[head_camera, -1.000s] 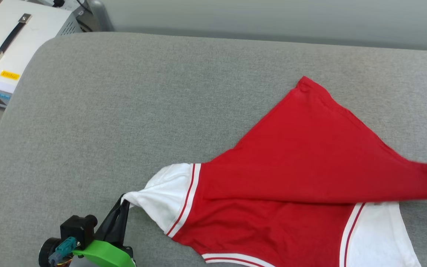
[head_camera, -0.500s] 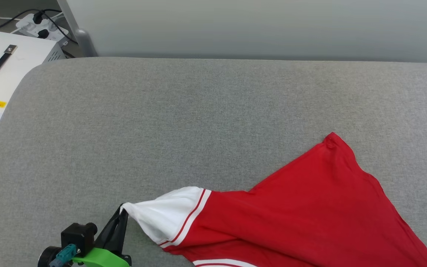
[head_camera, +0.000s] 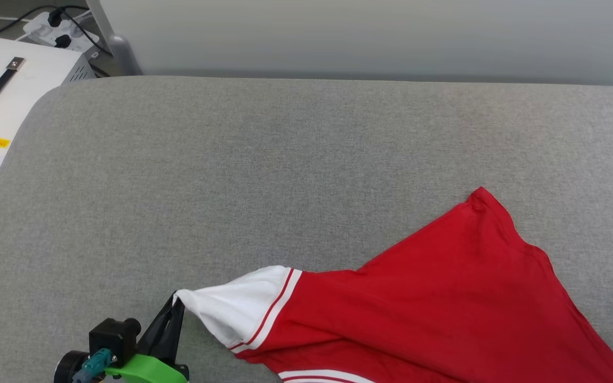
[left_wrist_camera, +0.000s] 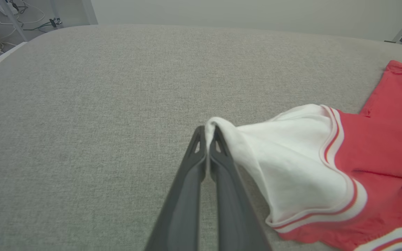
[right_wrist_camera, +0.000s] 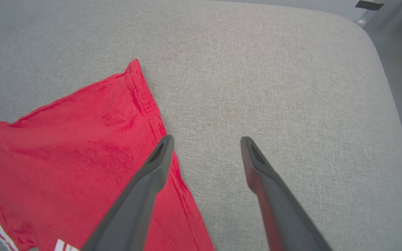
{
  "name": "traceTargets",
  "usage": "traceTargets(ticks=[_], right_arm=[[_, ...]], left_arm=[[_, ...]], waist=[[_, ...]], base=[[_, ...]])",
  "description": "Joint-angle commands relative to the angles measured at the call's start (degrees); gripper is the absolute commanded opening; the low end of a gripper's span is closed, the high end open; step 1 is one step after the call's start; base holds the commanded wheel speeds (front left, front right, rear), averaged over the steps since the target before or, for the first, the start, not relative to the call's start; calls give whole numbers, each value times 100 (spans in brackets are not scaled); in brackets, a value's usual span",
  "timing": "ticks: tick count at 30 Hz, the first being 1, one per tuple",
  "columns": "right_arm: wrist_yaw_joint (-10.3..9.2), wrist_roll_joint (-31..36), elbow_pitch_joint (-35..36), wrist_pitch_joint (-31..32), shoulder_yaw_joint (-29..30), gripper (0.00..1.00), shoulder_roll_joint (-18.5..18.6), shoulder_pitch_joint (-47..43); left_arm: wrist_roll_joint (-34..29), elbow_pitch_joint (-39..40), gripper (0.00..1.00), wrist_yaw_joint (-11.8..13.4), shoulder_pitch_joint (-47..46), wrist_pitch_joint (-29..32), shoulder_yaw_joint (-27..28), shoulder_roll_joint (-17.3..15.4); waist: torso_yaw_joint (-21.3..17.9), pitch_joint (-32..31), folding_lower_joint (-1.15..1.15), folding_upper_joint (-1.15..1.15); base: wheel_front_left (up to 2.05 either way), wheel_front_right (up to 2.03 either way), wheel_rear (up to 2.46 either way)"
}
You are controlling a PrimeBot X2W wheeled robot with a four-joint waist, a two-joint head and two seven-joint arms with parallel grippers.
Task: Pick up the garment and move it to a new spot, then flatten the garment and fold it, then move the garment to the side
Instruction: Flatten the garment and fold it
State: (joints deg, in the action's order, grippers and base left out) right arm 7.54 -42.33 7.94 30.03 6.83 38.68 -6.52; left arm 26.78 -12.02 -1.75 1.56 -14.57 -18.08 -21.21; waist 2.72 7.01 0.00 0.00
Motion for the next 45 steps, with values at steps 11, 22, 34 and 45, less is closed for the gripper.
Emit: traceTargets(ticks=[11, 22, 34, 45], right_arm=[[-5, 207, 185, 1168, -1528, 100, 524, 2283], [-5, 277, -1424, 1887, -3327, 100, 393, 4101], [-5, 120, -3065, 1301, -4607, 100, 51, 4557], [-5, -346, -3501, 390, -5172, 0, 154, 4837]], left_arm=[[-188, 78, 0, -64, -493, -28, -100, 86], [-335, 143, 0, -144, -941, -38, -222, 285], [-476, 232, 0, -189, -1139, -41, -213, 481], [-529, 137, 0, -208, -1017, -42, -80, 516]], waist=[[359, 521, 0, 0], [755, 1025, 0, 0], [943, 1364, 0, 0], [775, 1063, 0, 0]], base=[[0, 0, 0], [0, 0, 0], [0, 0, 0], [0, 0, 0]])
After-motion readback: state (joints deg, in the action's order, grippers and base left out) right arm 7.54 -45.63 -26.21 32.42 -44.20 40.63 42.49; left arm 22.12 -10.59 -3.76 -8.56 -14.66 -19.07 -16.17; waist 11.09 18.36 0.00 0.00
